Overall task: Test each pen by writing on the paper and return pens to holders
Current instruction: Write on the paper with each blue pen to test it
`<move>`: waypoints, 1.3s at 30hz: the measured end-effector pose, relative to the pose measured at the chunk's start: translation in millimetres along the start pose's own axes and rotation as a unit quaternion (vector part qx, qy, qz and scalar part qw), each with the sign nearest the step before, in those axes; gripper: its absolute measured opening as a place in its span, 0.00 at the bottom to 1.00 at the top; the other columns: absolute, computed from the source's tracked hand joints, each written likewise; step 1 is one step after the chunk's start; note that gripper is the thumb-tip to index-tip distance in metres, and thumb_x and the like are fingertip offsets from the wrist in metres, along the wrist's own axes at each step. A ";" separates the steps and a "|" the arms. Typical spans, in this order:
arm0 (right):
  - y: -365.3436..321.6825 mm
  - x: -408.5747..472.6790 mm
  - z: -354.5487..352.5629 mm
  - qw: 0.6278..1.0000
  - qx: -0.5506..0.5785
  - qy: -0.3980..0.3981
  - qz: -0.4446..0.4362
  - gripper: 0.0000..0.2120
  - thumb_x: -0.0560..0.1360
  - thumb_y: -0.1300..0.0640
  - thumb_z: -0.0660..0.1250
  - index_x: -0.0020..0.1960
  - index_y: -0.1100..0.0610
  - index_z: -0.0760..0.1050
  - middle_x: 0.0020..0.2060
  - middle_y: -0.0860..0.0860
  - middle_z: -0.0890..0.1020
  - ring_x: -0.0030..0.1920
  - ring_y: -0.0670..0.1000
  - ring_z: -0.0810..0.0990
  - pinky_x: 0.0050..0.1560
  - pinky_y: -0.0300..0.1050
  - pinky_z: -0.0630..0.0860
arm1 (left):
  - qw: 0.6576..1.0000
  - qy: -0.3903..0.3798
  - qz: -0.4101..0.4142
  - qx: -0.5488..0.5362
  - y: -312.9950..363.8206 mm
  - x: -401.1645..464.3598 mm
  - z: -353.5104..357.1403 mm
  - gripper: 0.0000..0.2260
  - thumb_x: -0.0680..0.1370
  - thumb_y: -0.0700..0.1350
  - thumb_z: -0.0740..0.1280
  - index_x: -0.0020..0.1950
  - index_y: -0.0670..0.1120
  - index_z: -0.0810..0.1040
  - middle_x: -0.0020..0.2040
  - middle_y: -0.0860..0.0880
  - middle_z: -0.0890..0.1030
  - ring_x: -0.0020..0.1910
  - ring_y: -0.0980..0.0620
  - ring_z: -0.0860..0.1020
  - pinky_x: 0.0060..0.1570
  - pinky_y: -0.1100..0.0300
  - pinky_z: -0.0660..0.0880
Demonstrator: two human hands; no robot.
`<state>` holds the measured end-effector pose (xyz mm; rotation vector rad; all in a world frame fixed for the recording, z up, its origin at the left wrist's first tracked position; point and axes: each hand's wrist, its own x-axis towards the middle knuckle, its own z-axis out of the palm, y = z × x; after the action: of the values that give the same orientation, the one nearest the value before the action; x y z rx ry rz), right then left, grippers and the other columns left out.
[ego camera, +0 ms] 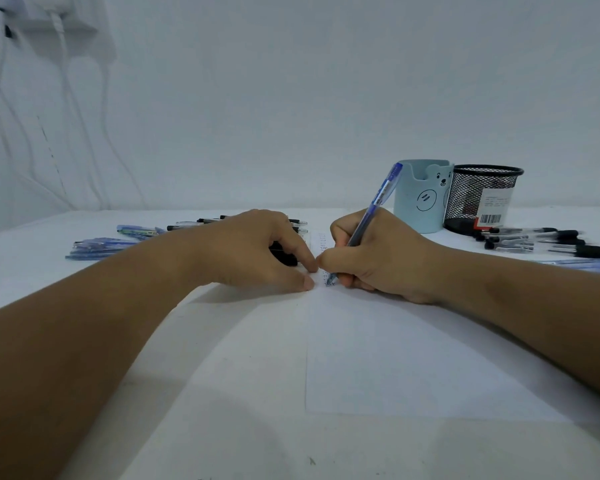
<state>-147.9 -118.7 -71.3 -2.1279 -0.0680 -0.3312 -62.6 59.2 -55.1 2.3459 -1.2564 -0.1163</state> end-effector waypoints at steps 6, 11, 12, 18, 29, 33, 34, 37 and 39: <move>0.2 2.7 1.2 1.000 -0.026 -0.002 -0.004 0.19 0.71 0.66 0.70 0.27 0.55 0.65 0.23 0.54 0.76 0.21 0.47 0.67 0.23 0.35 0.65 | 1.000 -0.006 -0.002 -0.006 1.5 -0.4 0.0 0.08 0.70 0.57 0.76 0.48 0.65 0.86 0.52 0.52 0.77 0.52 0.55 0.78 0.60 0.49 0.76; 0.0 1.6 0.3 1.000 -0.006 -0.010 -0.004 0.18 0.71 0.66 0.70 0.28 0.56 0.65 0.24 0.55 0.76 0.20 0.47 0.66 0.23 0.35 0.64 | 1.000 0.004 -0.008 -0.012 1.9 -0.6 0.4 0.07 0.73 0.52 0.78 0.48 0.63 0.86 0.53 0.50 0.77 0.53 0.53 0.78 0.62 0.49 0.75; 0.6 1.6 0.3 1.000 -0.006 -0.008 -0.006 0.18 0.71 0.66 0.71 0.29 0.56 0.66 0.24 0.55 0.77 0.20 0.47 0.66 0.23 0.35 0.64 | 1.000 0.003 -0.009 -0.012 2.3 -0.7 0.3 0.07 0.73 0.52 0.78 0.48 0.63 0.86 0.54 0.48 0.78 0.53 0.52 0.78 0.62 0.49 0.75; 0.3 1.2 1.8 0.999 -0.037 -0.003 -0.027 0.19 0.70 0.66 0.69 0.27 0.55 0.64 0.24 0.55 0.75 0.22 0.47 0.69 0.24 0.34 0.65 | 1.000 0.000 -0.017 -0.014 5.2 -2.3 1.1 0.06 0.72 0.53 0.77 0.46 0.64 0.86 0.52 0.50 0.77 0.51 0.54 0.78 0.59 0.51 0.76; 2.7 3.0 0.5 0.998 -0.049 0.008 -0.044 0.19 0.70 0.66 0.69 0.27 0.55 0.63 0.22 0.52 0.73 0.23 0.46 0.68 0.24 0.34 0.65 | 0.999 -0.001 -0.026 -0.020 5.5 -2.9 1.3 0.10 0.67 0.58 0.76 0.47 0.64 0.85 0.53 0.52 0.77 0.55 0.55 0.77 0.64 0.50 0.74; 3.7 3.1 -0.1 0.998 -0.040 -0.005 -0.043 0.20 0.71 0.66 0.69 0.27 0.54 0.62 0.22 0.52 0.72 0.22 0.46 0.68 0.24 0.33 0.64 | 0.999 0.001 -0.032 -0.017 4.8 -2.8 1.0 0.06 0.72 0.54 0.78 0.47 0.64 0.85 0.53 0.53 0.78 0.54 0.57 0.78 0.63 0.51 0.74; 3.9 3.2 -0.4 0.998 -0.042 -0.004 -0.044 0.20 0.71 0.66 0.69 0.27 0.55 0.63 0.23 0.52 0.72 0.22 0.45 0.68 0.24 0.34 0.64 | 0.999 0.003 -0.033 -0.018 4.9 -3.0 0.9 0.06 0.72 0.53 0.78 0.46 0.64 0.85 0.53 0.53 0.78 0.54 0.57 0.78 0.63 0.52 0.74; 4.3 4.0 -1.4 0.997 -0.059 0.005 -0.052 0.18 0.71 0.65 0.68 0.29 0.56 0.63 0.24 0.54 0.73 0.22 0.45 0.68 0.25 0.34 0.65 | 0.999 0.005 -0.038 -0.021 6.4 -4.0 0.7 0.06 0.72 0.52 0.77 0.47 0.63 0.86 0.54 0.52 0.78 0.55 0.56 0.78 0.64 0.51 0.74; 4.1 4.2 -1.3 0.997 -0.055 0.002 -0.051 0.18 0.71 0.66 0.68 0.29 0.56 0.63 0.24 0.55 0.72 0.21 0.45 0.67 0.24 0.34 0.64 | 0.999 0.007 -0.041 -0.021 7.6 -4.5 0.5 0.07 0.72 0.52 0.77 0.46 0.64 0.85 0.54 0.51 0.79 0.55 0.55 0.79 0.64 0.50 0.74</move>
<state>-143.4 -122.3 -72.9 -2.2380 -0.1611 -0.4073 -71.1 59.1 -52.8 2.3585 -1.1414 -0.1509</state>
